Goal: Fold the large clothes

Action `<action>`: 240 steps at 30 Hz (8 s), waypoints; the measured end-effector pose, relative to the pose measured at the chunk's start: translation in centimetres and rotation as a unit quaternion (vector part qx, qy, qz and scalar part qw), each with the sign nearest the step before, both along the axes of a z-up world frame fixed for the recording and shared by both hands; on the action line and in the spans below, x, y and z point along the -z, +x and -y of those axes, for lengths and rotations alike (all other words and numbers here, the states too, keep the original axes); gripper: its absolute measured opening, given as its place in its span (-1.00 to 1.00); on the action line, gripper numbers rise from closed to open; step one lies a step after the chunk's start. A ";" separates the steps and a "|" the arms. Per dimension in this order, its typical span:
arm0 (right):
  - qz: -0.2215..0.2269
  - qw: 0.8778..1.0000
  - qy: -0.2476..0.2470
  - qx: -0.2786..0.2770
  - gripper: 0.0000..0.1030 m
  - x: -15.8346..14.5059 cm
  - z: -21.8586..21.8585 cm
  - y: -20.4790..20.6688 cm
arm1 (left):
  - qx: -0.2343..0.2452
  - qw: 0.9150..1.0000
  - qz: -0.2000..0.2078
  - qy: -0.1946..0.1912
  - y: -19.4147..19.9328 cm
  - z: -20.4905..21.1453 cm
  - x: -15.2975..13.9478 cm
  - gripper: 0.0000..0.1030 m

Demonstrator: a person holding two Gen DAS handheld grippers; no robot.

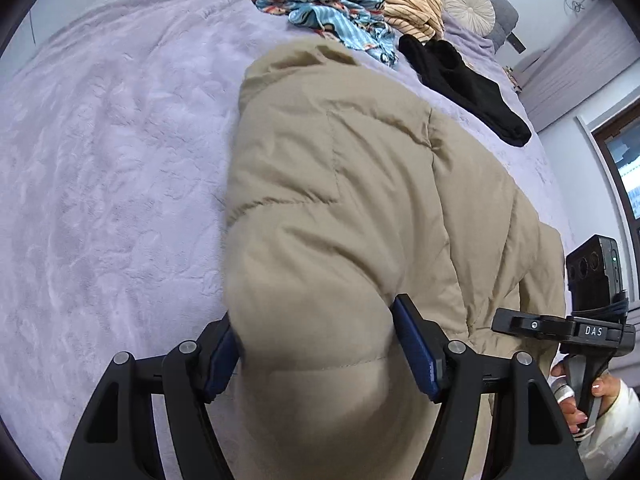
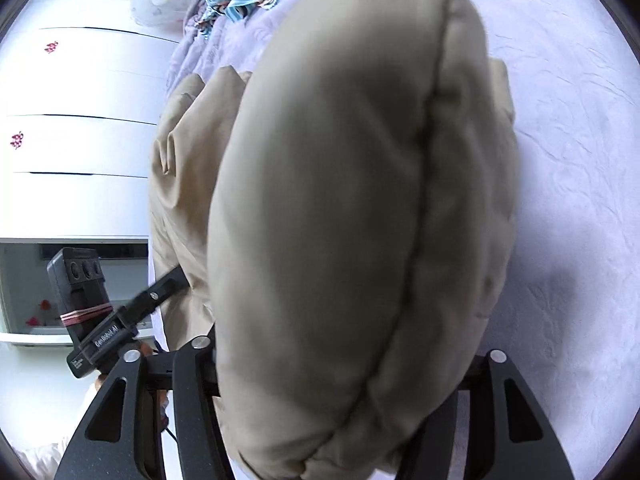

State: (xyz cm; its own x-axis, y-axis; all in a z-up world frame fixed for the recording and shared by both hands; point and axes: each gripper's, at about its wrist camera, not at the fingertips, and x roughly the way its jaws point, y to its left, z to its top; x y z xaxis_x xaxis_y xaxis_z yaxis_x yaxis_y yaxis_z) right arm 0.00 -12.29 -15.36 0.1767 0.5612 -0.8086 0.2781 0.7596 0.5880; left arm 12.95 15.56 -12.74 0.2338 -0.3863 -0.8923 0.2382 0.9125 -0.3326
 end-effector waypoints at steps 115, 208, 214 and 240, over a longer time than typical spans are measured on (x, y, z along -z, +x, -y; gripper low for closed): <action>0.152 0.927 -0.342 0.035 1.00 -26.6 -7.2 -11.9 | -0.041 0.979 0.138 0.147 -21.8 -1.4 -22.9 1.00; 0.158 0.926 -0.341 0.040 1.00 -28.2 -8.6 -13.8 | -0.046 0.975 0.150 0.155 -23.1 -1.9 -24.1 1.00; 0.158 0.926 -0.341 0.041 1.00 -28.2 -8.6 -13.7 | -0.047 0.975 0.150 0.156 -23.2 -1.9 -24.1 1.00; 0.157 0.926 -0.341 0.043 1.00 -28.1 -8.5 -13.7 | -0.052 0.973 0.152 0.165 -22.8 -2.4 -23.9 1.00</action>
State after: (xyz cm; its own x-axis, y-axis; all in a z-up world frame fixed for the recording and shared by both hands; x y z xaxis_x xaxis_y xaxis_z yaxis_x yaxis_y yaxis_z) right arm -13.73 -3.79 12.78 0.4842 -0.0871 -0.8706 0.2514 0.9669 0.0431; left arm -9.82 17.98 11.21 0.5289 -0.0503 -0.8472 0.1808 0.9820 0.0545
